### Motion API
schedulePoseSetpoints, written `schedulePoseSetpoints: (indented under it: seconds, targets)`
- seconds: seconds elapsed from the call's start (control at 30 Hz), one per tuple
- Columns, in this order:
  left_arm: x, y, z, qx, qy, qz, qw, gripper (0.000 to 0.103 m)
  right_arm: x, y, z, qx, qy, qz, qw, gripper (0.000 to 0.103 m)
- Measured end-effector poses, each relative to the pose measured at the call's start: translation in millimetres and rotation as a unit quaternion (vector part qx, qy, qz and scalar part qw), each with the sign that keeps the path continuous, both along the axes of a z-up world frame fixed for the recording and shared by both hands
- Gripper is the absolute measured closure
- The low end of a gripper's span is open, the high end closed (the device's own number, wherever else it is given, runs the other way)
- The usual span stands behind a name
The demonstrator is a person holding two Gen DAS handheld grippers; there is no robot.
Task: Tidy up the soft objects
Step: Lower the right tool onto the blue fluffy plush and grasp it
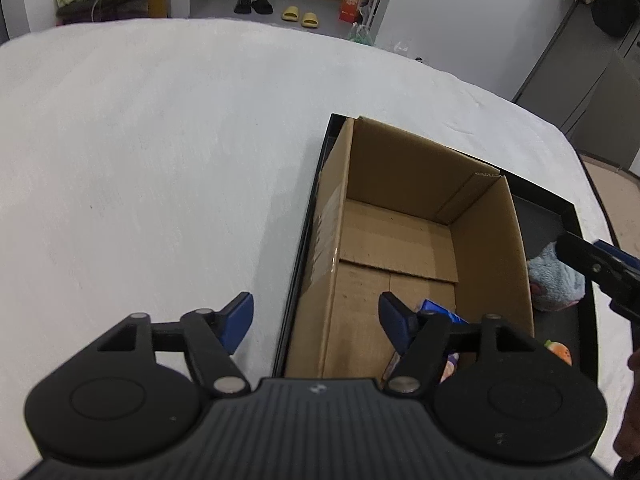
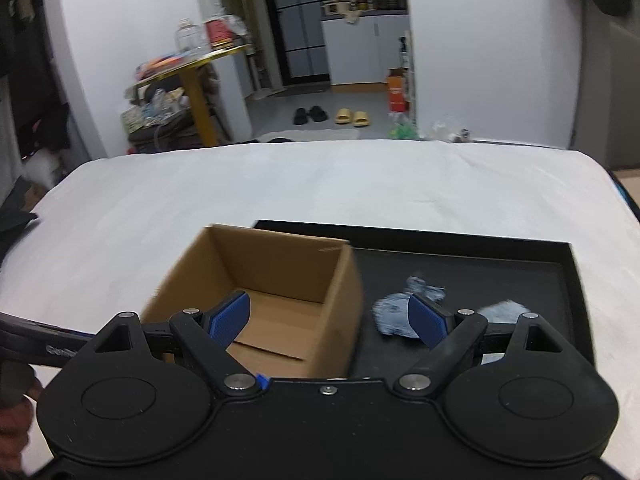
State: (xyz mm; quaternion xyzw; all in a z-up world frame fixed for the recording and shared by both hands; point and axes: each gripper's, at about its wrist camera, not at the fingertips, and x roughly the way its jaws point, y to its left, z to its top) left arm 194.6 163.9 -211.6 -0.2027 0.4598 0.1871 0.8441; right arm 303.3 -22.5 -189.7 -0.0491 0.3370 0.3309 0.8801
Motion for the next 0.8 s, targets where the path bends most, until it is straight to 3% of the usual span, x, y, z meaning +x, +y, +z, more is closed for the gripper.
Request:
schedulePoseSetpoints:
  seconds: [0.27,0.4,0.8]
  targets:
    - [13,-8,1,0.023,0.013,-0.003,0.9996,0.033,21,-32,-20,-0.012,0.006,-0.055,0.998,0.017]
    - [20,-15,-2,0.030,0.018,-0.013,0.9993,0.032,29,-45,-33,-0.017,0.013,-0.077,0.997,0.012]
    - [39,-23,-1,0.048,0.025,-0.013,0.9985,0.032,57,-71,-71,-0.047,0.032,-0.090,0.994,0.001]
